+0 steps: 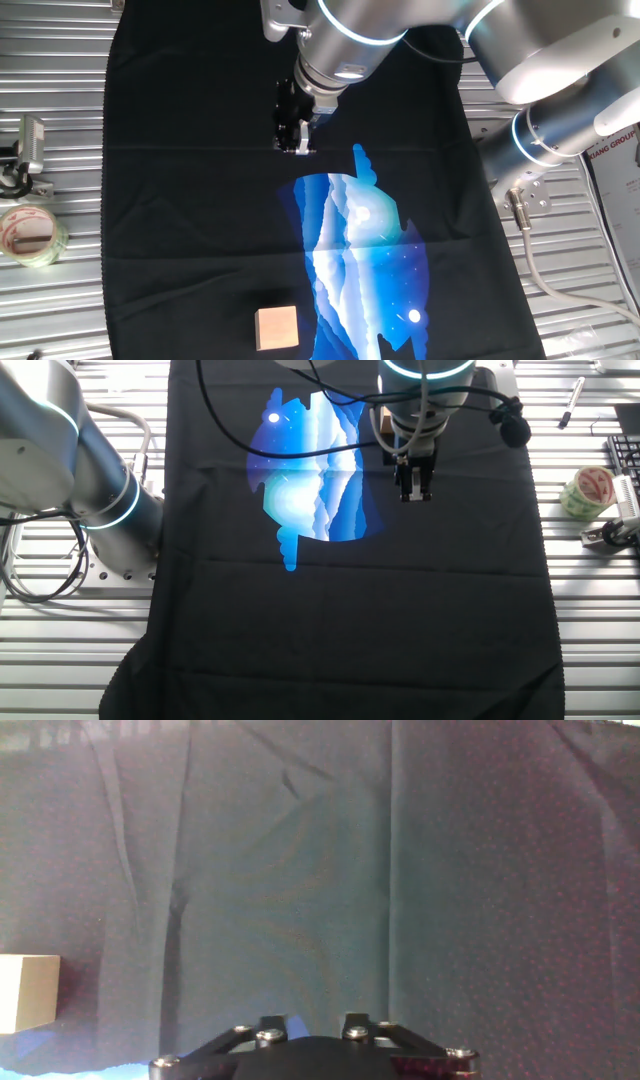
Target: Approach and touch the side of the small block
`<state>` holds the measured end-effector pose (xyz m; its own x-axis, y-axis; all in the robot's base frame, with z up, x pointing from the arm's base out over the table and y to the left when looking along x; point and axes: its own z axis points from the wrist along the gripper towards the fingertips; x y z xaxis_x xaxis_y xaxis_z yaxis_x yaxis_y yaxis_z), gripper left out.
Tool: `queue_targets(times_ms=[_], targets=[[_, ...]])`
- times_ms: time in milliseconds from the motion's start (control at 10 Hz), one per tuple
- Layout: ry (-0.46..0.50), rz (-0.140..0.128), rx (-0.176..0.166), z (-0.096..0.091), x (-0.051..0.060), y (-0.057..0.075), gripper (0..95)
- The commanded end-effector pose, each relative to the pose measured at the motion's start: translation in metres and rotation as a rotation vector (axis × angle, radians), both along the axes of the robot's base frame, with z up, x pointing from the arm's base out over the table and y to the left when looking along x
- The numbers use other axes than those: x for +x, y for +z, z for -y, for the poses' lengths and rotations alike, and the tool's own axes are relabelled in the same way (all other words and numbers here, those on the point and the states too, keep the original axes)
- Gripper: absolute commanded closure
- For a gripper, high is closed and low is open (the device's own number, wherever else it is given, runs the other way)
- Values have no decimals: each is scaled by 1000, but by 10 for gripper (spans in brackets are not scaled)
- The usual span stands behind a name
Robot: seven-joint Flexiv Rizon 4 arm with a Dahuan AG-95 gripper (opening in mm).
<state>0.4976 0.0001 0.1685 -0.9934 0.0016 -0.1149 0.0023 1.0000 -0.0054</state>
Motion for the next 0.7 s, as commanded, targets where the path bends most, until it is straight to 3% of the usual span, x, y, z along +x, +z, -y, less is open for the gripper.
queue_targets(times_ms=[100,700], targets=[[-6,12,-4,-3,0,-10,950],[-23,20,-13,-13,1,-28,950]])
